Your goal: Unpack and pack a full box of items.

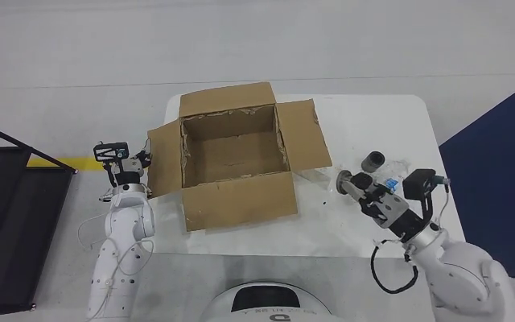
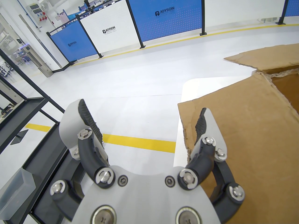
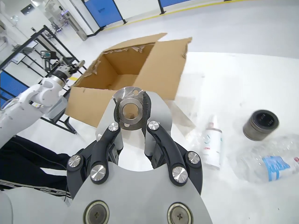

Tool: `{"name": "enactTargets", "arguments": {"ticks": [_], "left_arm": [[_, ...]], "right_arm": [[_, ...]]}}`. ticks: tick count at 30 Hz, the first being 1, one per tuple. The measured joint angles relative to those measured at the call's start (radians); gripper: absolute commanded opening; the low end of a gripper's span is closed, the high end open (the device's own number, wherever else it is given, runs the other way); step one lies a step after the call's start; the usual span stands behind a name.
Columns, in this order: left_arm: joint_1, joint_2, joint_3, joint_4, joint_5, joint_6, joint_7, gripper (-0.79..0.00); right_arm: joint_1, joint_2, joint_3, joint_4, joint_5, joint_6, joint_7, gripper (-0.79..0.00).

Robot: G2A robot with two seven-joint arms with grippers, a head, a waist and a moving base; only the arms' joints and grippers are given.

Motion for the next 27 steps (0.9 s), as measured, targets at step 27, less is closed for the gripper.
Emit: {"name": "enactTargets", "arguments": {"ticks": [27], "left_arm": [[0.0,0.0,0.0,0.0,0.0,0.0,0.0,0.0]], "right_arm": [[1.185,-0.156,-1.058,0.789,-0.277,0.761,0.353,-0.785]]}}
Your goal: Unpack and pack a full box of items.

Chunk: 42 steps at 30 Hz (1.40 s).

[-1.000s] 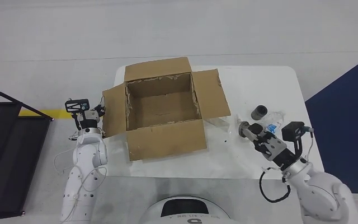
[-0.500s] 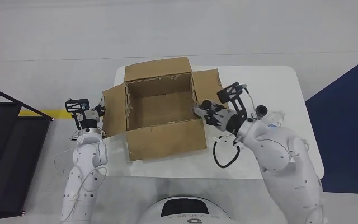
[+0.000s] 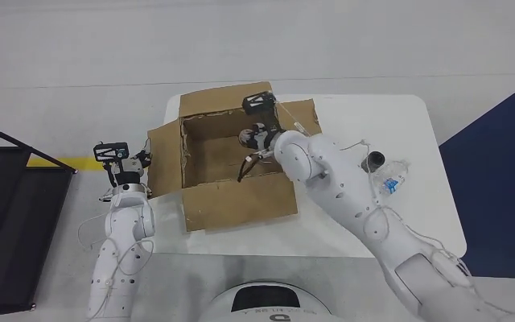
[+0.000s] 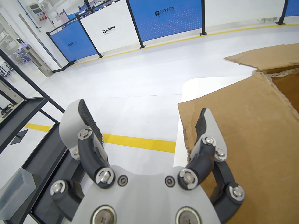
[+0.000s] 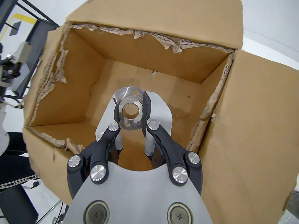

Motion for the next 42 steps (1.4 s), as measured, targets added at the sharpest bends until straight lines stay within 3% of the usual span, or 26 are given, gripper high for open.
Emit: {"name": "enactTargets", "arguments": {"ticks": [13,16,18,21,23,25,30,34,38,42], "left_arm": [[0.0,0.0,0.0,0.0,0.0,0.0,0.0,0.0],[0.0,0.0,0.0,0.0,0.0,0.0,0.0,0.0],[0.0,0.0,0.0,0.0,0.0,0.0,0.0,0.0],[0.0,0.0,0.0,0.0,0.0,0.0,0.0,0.0],[0.0,0.0,0.0,0.0,0.0,0.0,0.0,0.0],[0.0,0.0,0.0,0.0,0.0,0.0,0.0,0.0],[0.0,0.0,0.0,0.0,0.0,0.0,0.0,0.0],[0.0,0.0,0.0,0.0,0.0,0.0,0.0,0.0],[0.0,0.0,0.0,0.0,0.0,0.0,0.0,0.0],[0.0,0.0,0.0,0.0,0.0,0.0,0.0,0.0]], "right_arm": [[0.126,-0.116,-0.183,0.38,0.016,0.042,-0.088,-0.785],[0.146,-0.138,-0.199,0.438,0.022,0.047,-0.1,-0.702],[0.156,-0.151,-0.206,0.47,0.022,0.049,-0.105,-0.622],[0.164,-0.166,-0.214,0.502,0.017,0.051,-0.113,-0.416],[0.163,-0.174,-0.22,0.507,0.006,0.058,-0.117,-0.123],[0.16,-0.177,-0.219,0.496,-0.003,0.062,-0.123,-0.034],[0.127,-0.162,-0.172,0.411,-0.014,0.041,-0.122,-0.12],[0.03,-0.107,-0.066,0.182,-0.062,-0.008,-0.113,-0.148],[-0.252,-0.005,0.156,-0.288,-0.184,-0.104,0.006,-0.36],[-0.588,0.066,0.421,-0.685,-0.204,-0.271,0.081,-0.397]]}}
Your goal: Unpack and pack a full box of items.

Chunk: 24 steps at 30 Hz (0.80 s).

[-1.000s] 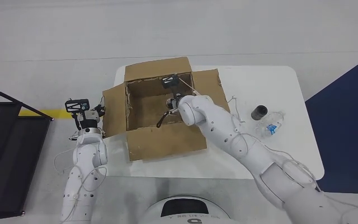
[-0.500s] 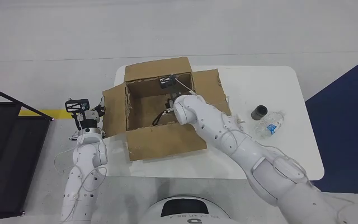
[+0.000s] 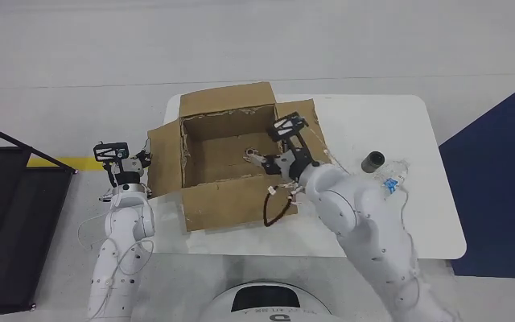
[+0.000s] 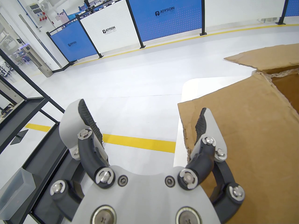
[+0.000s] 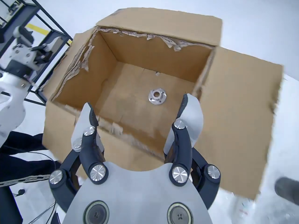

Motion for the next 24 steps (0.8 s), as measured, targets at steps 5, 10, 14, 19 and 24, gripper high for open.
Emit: {"name": "enactTargets", "arguments": {"ticks": [5,10,14,19,24], "left_arm": [[0.0,0.0,0.0,0.0,0.0,0.0,0.0,0.0],[0.0,0.0,0.0,0.0,0.0,0.0,0.0,0.0],[0.0,0.0,0.0,0.0,0.0,0.0,0.0,0.0],[0.0,0.0,0.0,0.0,0.0,0.0,0.0,0.0],[0.0,0.0,0.0,0.0,0.0,0.0,0.0,0.0]], "right_arm": [[-0.312,0.035,0.355,-0.142,0.185,-0.22,-0.08,-0.397],[-0.492,0.047,0.625,-0.101,0.333,-0.352,-0.126,-0.243],[-0.491,0.057,0.684,-0.007,0.294,-0.371,-0.078,-0.095],[-0.397,0.063,0.572,0.117,0.103,-0.326,-0.046,-0.16],[-0.259,0.068,0.49,0.261,0.036,-0.3,-0.007,-0.203]]}}
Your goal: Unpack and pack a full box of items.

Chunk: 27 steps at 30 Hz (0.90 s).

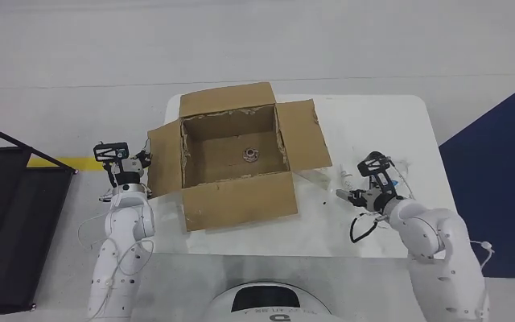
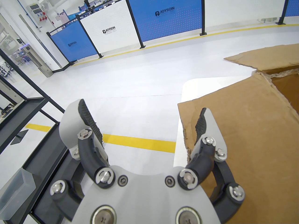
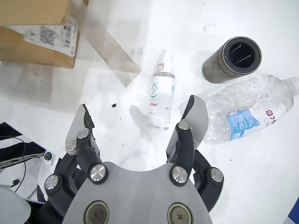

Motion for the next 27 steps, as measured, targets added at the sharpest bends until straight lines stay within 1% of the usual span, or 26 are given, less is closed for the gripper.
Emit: {"name": "enactTargets", "arguments": {"ticks": [5,6,8,9,10,13,19,22,24,25,27], "left_arm": [[0.0,0.0,0.0,0.0,0.0,0.0,0.0,0.0],[0.0,0.0,0.0,0.0,0.0,0.0,0.0,0.0],[0.0,0.0,0.0,0.0,0.0,0.0,0.0,0.0],[0.0,0.0,0.0,0.0,0.0,0.0,0.0,0.0],[0.0,0.0,0.0,0.0,0.0,0.0,0.0,0.0],[0.0,0.0,0.0,0.0,0.0,0.0,0.0,0.0],[0.0,0.0,0.0,0.0,0.0,0.0,0.0,0.0],[0.0,0.0,0.0,0.0,0.0,0.0,0.0,0.0],[0.0,0.0,0.0,0.0,0.0,0.0,0.0,0.0],[0.0,0.0,0.0,0.0,0.0,0.0,0.0,0.0],[0.0,0.0,0.0,0.0,0.0,0.0,0.0,0.0]], "right_arm": [[0.096,0.001,-0.104,0.091,-0.151,0.045,0.035,-0.292],[0.108,0.0,-0.117,0.104,-0.165,0.058,0.038,-0.296],[0.134,-0.001,-0.138,0.129,-0.181,0.082,0.047,-0.305],[0.144,-0.002,-0.144,0.138,-0.182,0.088,0.053,-0.323],[0.152,-0.002,-0.149,0.145,-0.183,0.089,0.06,-0.36],[0.181,-0.001,-0.167,0.174,-0.185,0.086,0.09,-0.376],[0.232,-0.001,-0.209,0.234,-0.19,0.078,0.154,-0.443],[0.246,-0.001,-0.221,0.254,-0.191,0.087,0.16,-0.517],[0.251,-0.001,-0.226,0.265,-0.19,0.093,0.163,-0.653],[0.253,-0.001,-0.227,0.269,-0.189,0.095,0.164,-0.785],[0.251,0.0,-0.225,0.27,-0.186,0.104,0.158,-0.785]]}}
